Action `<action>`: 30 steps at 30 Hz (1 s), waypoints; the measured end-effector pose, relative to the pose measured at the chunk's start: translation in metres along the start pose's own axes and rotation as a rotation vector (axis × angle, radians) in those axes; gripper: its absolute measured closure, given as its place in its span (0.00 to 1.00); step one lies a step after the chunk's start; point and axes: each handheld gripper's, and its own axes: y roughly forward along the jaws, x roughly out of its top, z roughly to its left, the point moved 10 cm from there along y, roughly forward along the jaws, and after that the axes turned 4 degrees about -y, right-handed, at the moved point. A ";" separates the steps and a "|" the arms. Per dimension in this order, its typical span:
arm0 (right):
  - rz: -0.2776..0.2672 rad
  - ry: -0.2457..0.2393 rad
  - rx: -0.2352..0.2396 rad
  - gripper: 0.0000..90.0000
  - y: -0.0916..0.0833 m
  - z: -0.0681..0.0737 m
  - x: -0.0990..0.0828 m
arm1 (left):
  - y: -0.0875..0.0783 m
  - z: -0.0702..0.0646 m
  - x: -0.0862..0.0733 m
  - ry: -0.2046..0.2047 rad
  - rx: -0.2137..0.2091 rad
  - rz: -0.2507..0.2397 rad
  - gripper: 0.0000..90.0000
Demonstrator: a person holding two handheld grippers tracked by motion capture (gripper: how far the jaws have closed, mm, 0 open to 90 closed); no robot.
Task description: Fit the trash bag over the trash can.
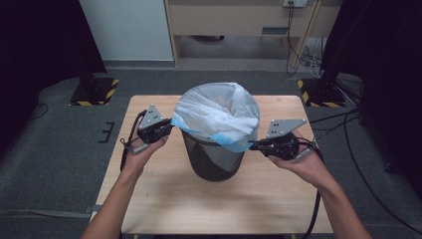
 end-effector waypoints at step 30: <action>0.038 0.054 -0.088 1.00 0.004 -0.025 -0.049 | 0.037 0.001 0.006 -0.038 0.093 -0.035 1.00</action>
